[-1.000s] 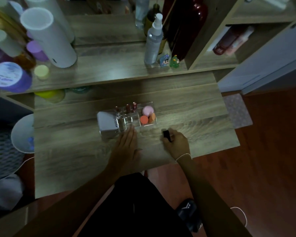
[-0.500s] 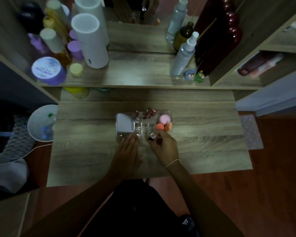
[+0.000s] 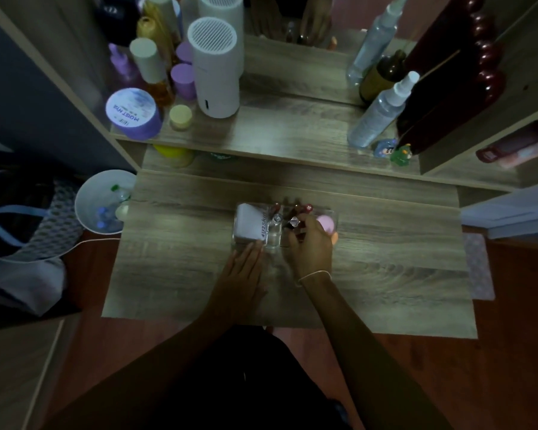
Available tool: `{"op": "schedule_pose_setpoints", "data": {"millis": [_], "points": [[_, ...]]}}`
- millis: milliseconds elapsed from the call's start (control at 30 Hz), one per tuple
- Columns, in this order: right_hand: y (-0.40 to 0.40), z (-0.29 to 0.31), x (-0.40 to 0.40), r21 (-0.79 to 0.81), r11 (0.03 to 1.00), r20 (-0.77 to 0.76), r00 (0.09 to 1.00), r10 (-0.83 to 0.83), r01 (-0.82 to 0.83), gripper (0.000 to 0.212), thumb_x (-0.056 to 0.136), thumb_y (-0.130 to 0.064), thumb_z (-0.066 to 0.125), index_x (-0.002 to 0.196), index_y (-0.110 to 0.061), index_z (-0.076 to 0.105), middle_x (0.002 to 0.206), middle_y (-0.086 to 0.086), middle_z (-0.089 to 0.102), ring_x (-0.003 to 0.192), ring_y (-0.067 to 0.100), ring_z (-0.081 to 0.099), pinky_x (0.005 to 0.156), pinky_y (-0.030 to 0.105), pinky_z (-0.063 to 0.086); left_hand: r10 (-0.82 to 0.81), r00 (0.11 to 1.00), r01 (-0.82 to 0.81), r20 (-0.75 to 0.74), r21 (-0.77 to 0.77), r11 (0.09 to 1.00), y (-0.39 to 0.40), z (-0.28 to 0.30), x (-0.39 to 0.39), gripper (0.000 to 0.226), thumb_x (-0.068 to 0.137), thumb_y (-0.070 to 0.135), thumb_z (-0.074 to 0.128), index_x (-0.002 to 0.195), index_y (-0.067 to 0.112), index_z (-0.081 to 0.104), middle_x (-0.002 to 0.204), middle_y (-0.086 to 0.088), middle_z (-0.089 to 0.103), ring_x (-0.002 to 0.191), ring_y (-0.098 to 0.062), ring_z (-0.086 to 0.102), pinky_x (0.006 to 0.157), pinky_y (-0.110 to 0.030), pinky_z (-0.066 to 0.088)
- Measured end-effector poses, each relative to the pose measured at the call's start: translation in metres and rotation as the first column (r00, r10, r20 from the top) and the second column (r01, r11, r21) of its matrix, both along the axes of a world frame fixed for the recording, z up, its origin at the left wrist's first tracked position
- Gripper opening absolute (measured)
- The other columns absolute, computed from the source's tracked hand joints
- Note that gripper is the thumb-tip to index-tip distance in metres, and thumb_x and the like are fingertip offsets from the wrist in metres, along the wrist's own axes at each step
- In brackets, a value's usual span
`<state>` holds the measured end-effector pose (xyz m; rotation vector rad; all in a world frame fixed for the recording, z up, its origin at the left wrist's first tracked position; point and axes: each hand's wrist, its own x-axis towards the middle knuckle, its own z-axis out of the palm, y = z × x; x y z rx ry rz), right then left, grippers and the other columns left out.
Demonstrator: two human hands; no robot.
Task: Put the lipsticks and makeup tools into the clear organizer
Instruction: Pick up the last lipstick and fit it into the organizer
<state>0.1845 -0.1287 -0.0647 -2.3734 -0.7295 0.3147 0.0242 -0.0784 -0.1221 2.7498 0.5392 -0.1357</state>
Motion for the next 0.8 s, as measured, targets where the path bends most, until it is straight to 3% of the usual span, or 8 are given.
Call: {"op": "schedule_pose_setpoints", "data": {"millis": [200, 600, 800], "points": [[-0.0024, -0.0016, 0.0018, -0.081, 0.996, 0.029, 0.999, 0.032, -0.03, 0.021, 0.076, -0.004, 0.059, 0.096, -0.01, 0.063, 0.092, 0.012, 0.069, 0.083, 0.032, 0.063, 0.069, 0.033, 0.046, -0.013, 1.0, 0.013, 0.002, -0.006, 1.0, -0.0018, -0.0029, 0.0003, 0.068, 0.089, 0.043, 0.041, 0.143, 0.004, 0.03, 0.151, -0.017, 0.032, 0.141, -0.031, 0.026, 0.111, -0.051, 0.032], [0.0039, -0.0041, 0.0014, -0.087, 0.996, 0.006, 1.0, 0.021, -0.021, 0.026, 0.076, 0.0, 0.056, 0.099, -0.008, 0.067, 0.095, 0.014, 0.07, 0.085, 0.031, 0.064, 0.071, 0.026, 0.041, 0.008, 1.0, -0.008, 0.016, 0.006, 1.0, 0.0005, 0.0, -0.0011, 0.068, 0.088, 0.043, 0.044, 0.142, 0.004, 0.031, 0.15, -0.016, 0.034, 0.14, -0.029, 0.029, 0.11, -0.052, 0.033], [0.004, -0.0039, 0.0007, -0.09, 0.996, -0.01, 1.0, 0.016, -0.017, 0.028, 0.076, -0.002, 0.056, 0.101, -0.01, 0.066, 0.094, 0.014, 0.07, 0.082, 0.03, 0.064, 0.072, 0.035, 0.051, -0.003, 1.0, 0.004, -0.003, 0.032, 0.999, 0.0008, 0.0003, -0.0023, 0.068, 0.089, 0.044, 0.044, 0.143, 0.003, 0.031, 0.151, -0.017, 0.033, 0.14, -0.031, 0.028, 0.109, -0.053, 0.033]]}}
